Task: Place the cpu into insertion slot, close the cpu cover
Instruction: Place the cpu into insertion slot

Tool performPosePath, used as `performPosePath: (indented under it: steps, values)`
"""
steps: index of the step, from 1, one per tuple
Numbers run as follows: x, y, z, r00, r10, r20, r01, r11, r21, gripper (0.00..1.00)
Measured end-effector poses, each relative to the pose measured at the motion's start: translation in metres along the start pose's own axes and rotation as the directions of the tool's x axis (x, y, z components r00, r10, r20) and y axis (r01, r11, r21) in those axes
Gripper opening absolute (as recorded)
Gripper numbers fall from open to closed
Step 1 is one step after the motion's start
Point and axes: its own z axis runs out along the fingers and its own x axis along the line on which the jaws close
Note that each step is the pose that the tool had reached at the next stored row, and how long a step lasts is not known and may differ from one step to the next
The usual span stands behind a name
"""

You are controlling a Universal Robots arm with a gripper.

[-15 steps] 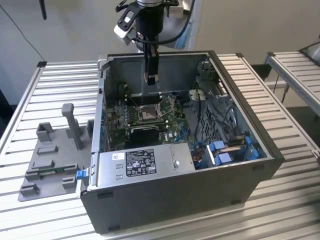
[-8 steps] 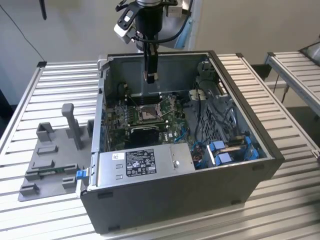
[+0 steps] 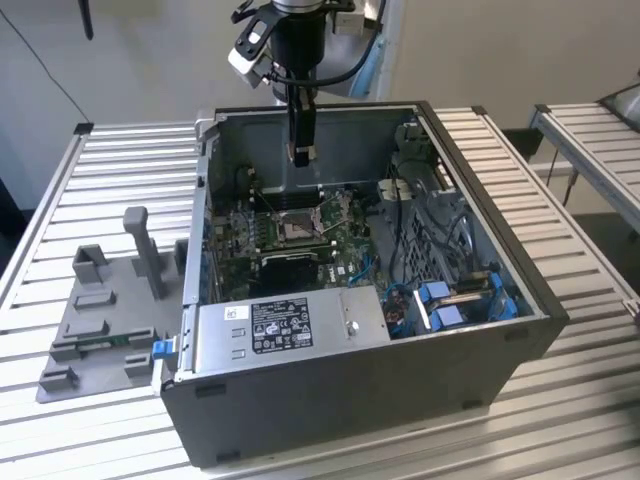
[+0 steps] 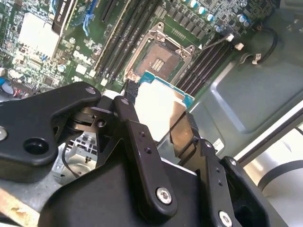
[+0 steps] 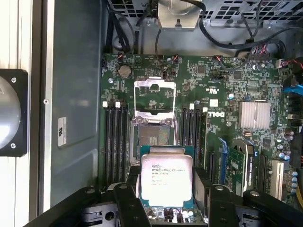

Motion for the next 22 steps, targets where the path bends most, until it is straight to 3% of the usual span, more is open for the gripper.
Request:
performPosePath:
  steps: [6, 22]
  values:
    - [0.0007, -0.0001, 0.0021, 1.0000, 0.000, 0.0000, 0.000, 1.0000, 0.0000, 0.54]
    - [0.0197, -0.0007, 0.0274, 1.0000, 0.000, 0.0000, 0.000, 1.0000, 0.0000, 0.54]
